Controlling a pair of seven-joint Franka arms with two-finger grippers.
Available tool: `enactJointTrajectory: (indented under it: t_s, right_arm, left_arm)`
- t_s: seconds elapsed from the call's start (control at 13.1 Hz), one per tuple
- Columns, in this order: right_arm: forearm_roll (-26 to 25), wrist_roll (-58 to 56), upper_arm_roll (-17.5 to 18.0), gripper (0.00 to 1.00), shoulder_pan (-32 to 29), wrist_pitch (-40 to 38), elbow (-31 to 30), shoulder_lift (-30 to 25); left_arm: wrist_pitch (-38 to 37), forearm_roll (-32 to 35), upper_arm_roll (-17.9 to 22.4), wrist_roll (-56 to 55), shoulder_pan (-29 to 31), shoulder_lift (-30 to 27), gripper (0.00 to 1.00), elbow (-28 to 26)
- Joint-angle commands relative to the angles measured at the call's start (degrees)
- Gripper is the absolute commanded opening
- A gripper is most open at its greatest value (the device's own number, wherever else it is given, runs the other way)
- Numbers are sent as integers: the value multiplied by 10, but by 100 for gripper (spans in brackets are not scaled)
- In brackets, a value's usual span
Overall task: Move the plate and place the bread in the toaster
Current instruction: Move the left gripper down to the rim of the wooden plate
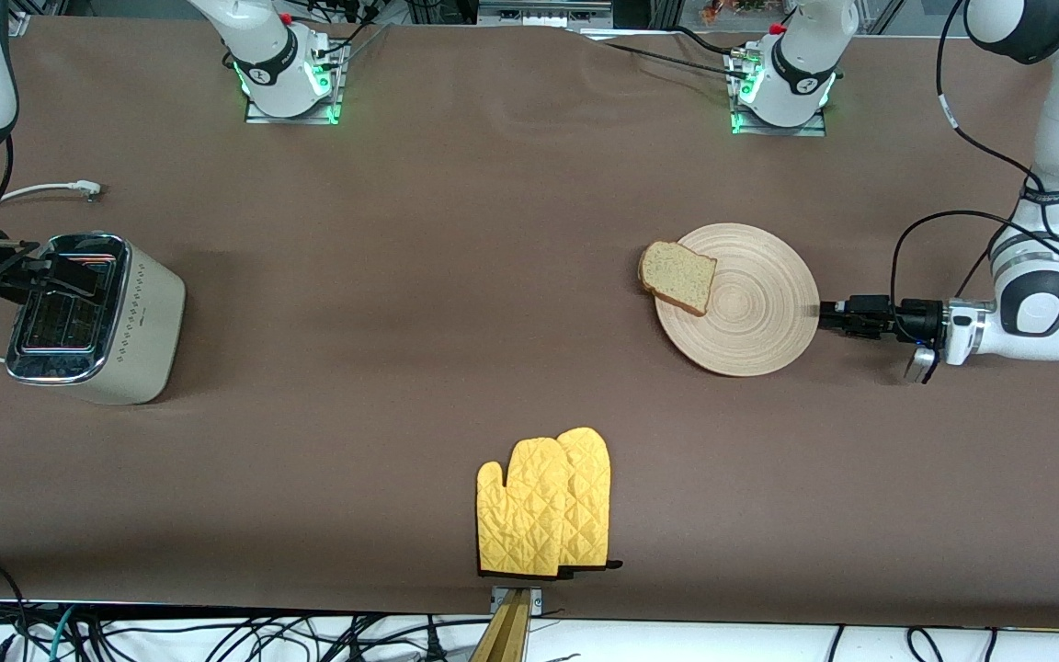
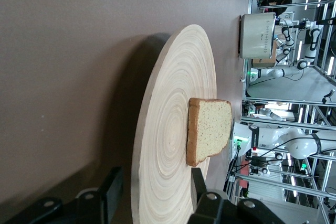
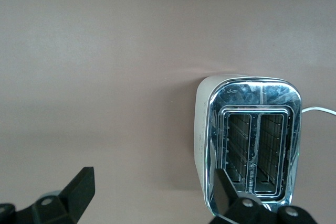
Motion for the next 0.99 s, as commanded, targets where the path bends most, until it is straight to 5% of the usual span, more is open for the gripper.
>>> enactJointTrajectory:
  t_s: [0.0,0.23,0.53,0.61,0.91]
  right_arm:
    - [-4,3,4,100,-5,-3,12,5]
    - [-4,3,4,100,-5,-3,12,5]
    - [-4,3,4,100,-6,-3,12,5]
    - [-4,3,4,100,-6,-3,12,5]
    - [-9,3,4,100,-5,-1,12,5]
  left_arm:
    - [10,-18,-2,21,-14,10,52,-7]
    - [17,-15,-2,45,-20,17,26,-10]
    - [19,-10,0,50,-15,31,15,-6]
    - [18,-10,0,49,-17,31,0,-6]
    - [14,-10,1,40,-13,24,0,3]
